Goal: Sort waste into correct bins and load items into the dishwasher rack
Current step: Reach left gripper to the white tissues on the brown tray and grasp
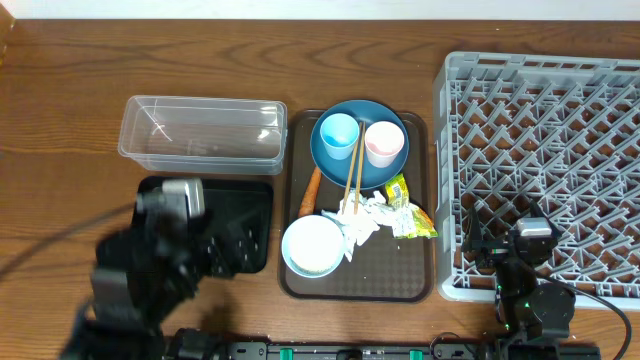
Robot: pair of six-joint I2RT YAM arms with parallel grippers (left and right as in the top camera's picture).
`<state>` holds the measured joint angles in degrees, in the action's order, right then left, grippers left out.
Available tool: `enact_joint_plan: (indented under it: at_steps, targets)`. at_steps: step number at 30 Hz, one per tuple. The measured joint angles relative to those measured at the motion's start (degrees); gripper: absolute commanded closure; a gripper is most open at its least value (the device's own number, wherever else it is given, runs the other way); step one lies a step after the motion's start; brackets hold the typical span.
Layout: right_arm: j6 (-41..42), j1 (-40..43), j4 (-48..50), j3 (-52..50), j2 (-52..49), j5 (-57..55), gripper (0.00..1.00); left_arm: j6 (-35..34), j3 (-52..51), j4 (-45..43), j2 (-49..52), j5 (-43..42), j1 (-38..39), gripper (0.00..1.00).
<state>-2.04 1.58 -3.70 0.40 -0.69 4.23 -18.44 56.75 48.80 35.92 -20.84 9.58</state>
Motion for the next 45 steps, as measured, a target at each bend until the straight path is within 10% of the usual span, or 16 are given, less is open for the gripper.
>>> enact_joint_plan:
  at_steps: [14,32,45]
  targets:
    - [0.0,0.0,0.0,0.0,0.0,0.0,0.01,1.1,23.9,6.3,25.5,-7.0,7.0,0.01]
    - [0.0,0.0,0.0,0.0,0.0,0.0,0.01,-7.0,23.9,2.4,48.7,10.3,32.8,0.91]
    - [0.0,0.0,0.0,0.0,0.0,0.0,0.01,-10.2,23.9,0.3,65.7,12.2,35.2,0.94]
